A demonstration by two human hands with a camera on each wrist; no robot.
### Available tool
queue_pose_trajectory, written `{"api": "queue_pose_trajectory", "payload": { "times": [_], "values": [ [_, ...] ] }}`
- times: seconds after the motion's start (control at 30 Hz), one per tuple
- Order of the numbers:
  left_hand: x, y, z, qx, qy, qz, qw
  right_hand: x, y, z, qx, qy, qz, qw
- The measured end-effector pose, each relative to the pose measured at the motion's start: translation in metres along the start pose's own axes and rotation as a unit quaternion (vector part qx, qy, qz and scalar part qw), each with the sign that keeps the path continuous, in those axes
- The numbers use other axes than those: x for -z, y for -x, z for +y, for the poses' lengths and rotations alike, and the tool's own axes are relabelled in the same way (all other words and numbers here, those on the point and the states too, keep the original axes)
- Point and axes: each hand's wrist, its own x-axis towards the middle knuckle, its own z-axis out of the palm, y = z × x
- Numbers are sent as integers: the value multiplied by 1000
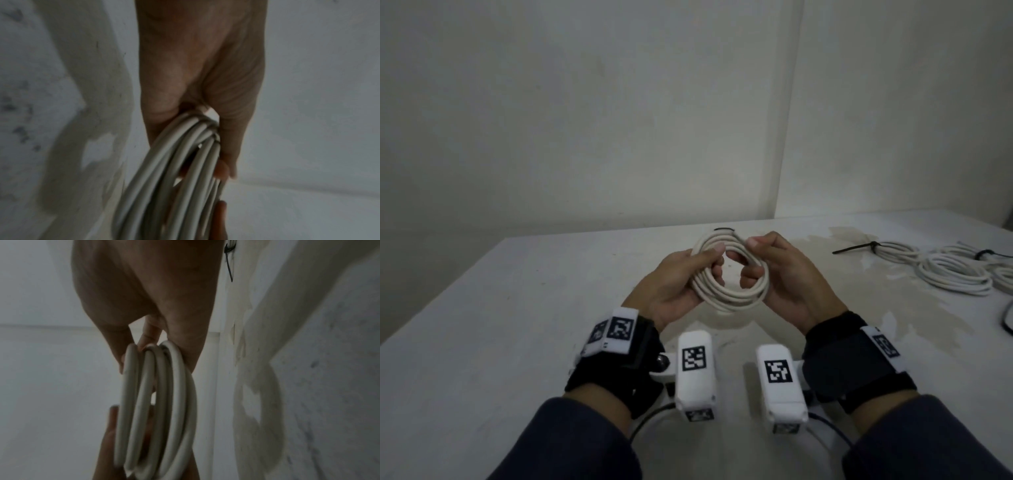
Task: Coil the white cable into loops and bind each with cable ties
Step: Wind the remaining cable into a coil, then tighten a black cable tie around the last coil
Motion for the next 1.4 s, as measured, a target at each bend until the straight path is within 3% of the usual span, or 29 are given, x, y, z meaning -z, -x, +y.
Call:
{"api": "queue_pose_trajectory", "payload": {
  "times": [0.13,0.2,0.3,0.37,0.6,0.77,0.87,0.97,1.1,1.4],
  "values": [
    [10,6,7,73,18,-104,992,4,5,-6,-45,54,-50,996],
    [10,6,8,121,-10,-116,986,6,6,-7,-68,101,-69,990],
    [6,2,1,133,-112,-70,982,6,6,-6,-87,150,-78,982],
    [5,-1,-6,112,-120,-36,986,5,4,-2,-87,174,-63,979],
    [5,-5,-20,74,-12,34,997,5,-2,9,-35,239,16,970],
    [5,-8,-27,83,63,63,993,7,0,9,-32,275,6,961],
    [11,-8,-29,109,134,59,983,10,0,12,-20,338,4,941],
    [14,-7,-29,135,190,30,972,11,-4,15,16,286,38,957],
    [14,-4,-29,152,151,11,977,11,-5,17,-38,207,62,976],
    [1,8,-39,23,0,96,995,3,7,14,-83,199,80,973]
  ]
}}
